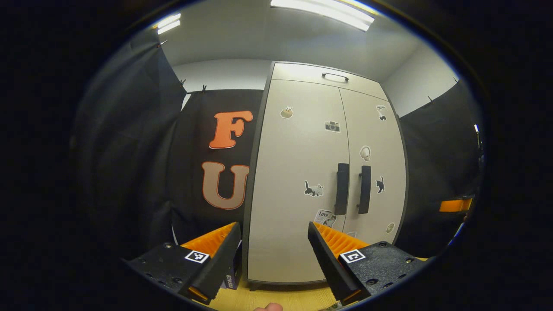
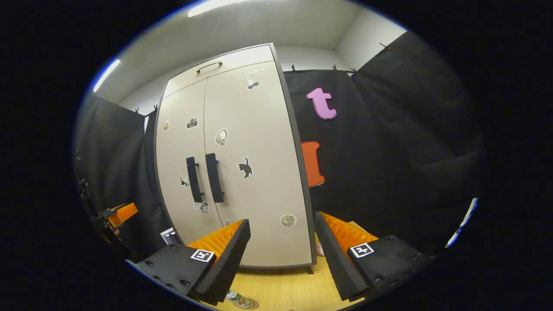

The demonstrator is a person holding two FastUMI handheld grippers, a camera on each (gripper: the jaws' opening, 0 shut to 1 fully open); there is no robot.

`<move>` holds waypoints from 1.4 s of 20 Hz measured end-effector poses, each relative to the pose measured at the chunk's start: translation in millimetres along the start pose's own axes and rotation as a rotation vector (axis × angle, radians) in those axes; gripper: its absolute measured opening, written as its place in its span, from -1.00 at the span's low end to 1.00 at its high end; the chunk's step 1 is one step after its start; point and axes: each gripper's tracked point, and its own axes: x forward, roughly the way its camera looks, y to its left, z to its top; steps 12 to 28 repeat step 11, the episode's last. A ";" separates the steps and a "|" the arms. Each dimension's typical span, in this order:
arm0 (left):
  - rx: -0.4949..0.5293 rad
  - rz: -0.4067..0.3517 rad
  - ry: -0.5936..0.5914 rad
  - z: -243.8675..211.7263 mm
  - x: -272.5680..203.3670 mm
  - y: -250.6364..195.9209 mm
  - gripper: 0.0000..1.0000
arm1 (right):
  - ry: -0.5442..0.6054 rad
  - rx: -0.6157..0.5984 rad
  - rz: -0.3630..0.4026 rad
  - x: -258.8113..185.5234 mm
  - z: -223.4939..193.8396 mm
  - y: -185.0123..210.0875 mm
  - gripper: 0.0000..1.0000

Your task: Grasp the bottle in the cabinet with the left hand and place it on the coaster, then close the right door with the right hand and the left door with the left hand.

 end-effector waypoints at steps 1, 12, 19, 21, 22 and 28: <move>-0.007 -0.005 -0.003 0.2 -1.2 -1.4 0.89 | -0.002 -0.002 -0.003 -0.8 -0.2 -0.6 0.96; 0.009 -0.037 -0.001 -3.4 0.0 -13.2 0.89 | -0.005 -0.026 -0.033 -14.9 -3.3 -9.4 0.77; 0.009 -0.037 -0.001 -3.4 0.0 -13.2 0.89 | -0.005 -0.026 -0.033 -14.9 -3.3 -9.4 0.77; 0.009 -0.037 -0.001 -3.4 0.0 -13.2 0.89 | -0.005 -0.026 -0.033 -14.9 -3.3 -9.4 0.77; 0.009 -0.037 -0.001 -3.4 0.0 -13.2 0.89 | -0.005 -0.026 -0.033 -14.9 -3.3 -9.4 0.77; 0.009 -0.037 -0.001 -3.4 0.0 -13.2 0.89 | -0.005 -0.026 -0.033 -14.9 -3.3 -9.4 0.77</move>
